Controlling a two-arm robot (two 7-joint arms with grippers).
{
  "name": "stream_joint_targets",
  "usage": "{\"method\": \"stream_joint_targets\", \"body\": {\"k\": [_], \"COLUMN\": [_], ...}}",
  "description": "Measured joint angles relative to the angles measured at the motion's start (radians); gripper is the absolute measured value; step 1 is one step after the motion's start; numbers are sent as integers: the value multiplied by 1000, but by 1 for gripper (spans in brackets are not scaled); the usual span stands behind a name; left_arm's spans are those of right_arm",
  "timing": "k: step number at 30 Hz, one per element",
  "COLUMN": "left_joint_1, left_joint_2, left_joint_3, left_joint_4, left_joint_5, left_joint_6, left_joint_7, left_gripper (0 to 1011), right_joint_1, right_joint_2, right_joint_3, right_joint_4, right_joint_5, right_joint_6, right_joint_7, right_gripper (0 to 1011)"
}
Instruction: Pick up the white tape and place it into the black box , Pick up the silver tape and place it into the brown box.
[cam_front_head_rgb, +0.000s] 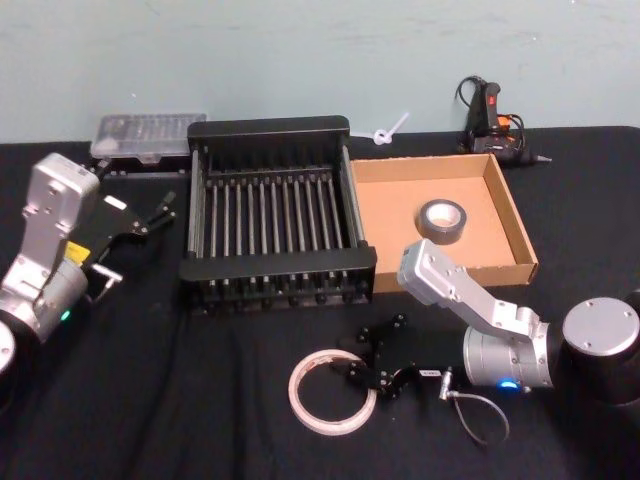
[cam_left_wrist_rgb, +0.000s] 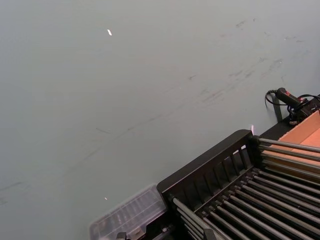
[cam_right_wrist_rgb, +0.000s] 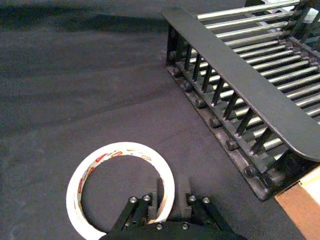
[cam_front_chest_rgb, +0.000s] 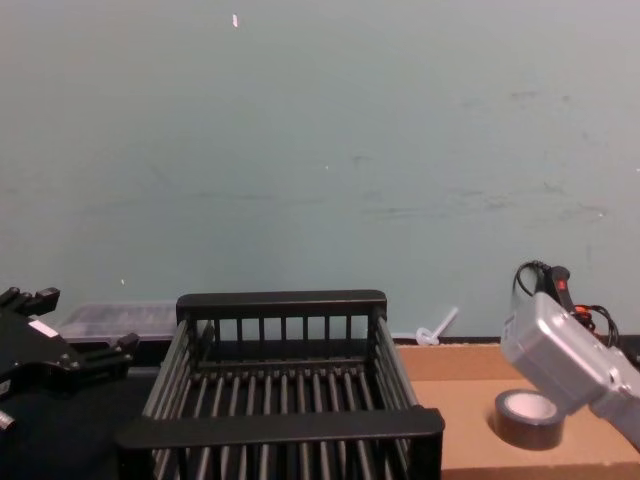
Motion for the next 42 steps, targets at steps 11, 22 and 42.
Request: {"method": "stream_joint_targets", "body": {"k": [11, 22, 42], "left_joint_1": [0, 0, 0], "left_joint_2": [0, 0, 0], "left_joint_3": [0, 0, 0], "left_joint_4": [0, 0, 0], "left_joint_5": [0, 0, 0], "left_joint_6": [0, 0, 0], "left_joint_7": [0, 0, 0], "left_gripper": [1001, 1001, 1001], "right_joint_1": [0, -4, 23], "right_joint_2": [0, 8, 65], "right_joint_3": [0, 10, 58], "right_joint_4": [0, -11, -125], "right_joint_5": [0, 27, 121], "right_joint_6": [0, -17, -64], "right_joint_7": [1, 23, 53], "right_gripper": [98, 98, 98]}}
